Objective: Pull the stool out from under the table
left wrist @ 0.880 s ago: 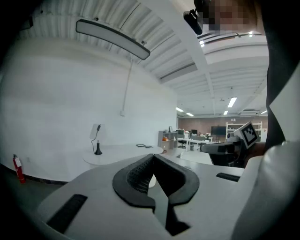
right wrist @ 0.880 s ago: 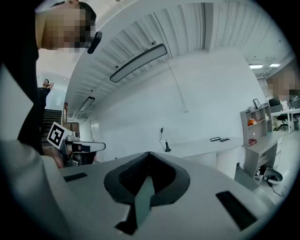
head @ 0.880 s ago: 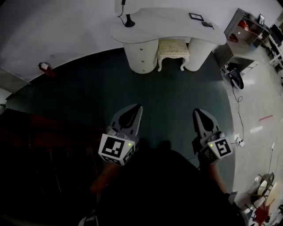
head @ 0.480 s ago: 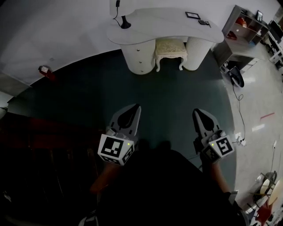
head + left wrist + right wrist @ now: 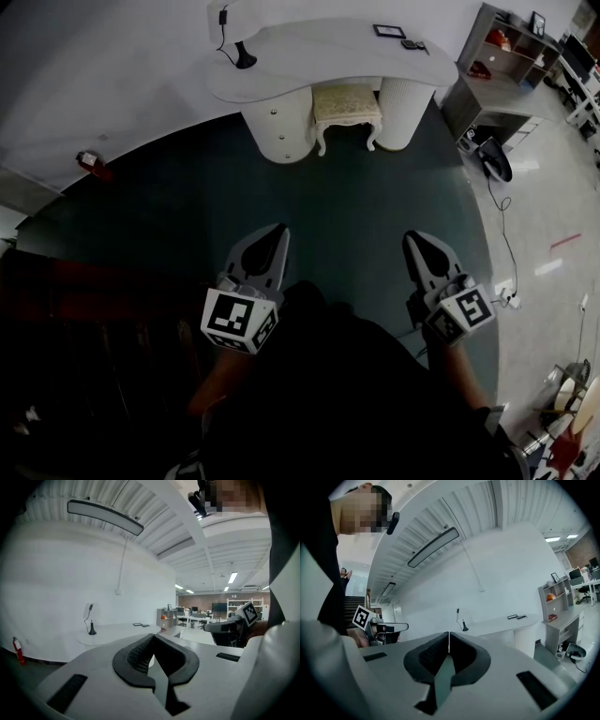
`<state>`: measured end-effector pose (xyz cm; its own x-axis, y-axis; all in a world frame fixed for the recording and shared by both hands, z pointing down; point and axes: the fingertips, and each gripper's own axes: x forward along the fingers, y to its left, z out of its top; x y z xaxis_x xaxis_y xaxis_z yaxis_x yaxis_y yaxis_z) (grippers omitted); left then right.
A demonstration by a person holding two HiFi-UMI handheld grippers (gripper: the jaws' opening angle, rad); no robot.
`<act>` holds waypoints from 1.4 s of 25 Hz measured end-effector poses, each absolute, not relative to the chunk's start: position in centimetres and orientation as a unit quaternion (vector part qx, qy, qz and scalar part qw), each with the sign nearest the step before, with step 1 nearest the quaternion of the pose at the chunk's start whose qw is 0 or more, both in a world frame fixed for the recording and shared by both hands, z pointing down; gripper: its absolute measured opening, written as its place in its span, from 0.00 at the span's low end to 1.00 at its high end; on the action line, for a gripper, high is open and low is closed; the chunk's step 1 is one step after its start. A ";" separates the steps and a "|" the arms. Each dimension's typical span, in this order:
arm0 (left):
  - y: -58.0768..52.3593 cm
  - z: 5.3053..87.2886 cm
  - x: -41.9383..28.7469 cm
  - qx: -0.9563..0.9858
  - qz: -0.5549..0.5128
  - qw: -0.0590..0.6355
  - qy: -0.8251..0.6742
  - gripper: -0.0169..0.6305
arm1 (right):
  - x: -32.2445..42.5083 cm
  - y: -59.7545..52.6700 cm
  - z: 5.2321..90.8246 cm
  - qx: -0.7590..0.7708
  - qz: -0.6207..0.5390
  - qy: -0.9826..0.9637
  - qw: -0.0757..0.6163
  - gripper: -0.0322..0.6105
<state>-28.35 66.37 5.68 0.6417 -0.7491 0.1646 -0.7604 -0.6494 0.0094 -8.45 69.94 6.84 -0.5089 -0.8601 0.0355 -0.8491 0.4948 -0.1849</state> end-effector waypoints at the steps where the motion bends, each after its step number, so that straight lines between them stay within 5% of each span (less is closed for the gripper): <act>1: 66.1 5.8 -27.9 0.906 0.074 0.039 -0.414 0.05 | -8.1 69.8 7.0 -0.495 -0.091 0.863 0.031 0.08; 35: 31.0 7.0 -21.4 0.919 0.077 0.055 -0.383 0.05 | -2.8 36.9 7.6 -0.507 -0.131 0.852 0.006 0.08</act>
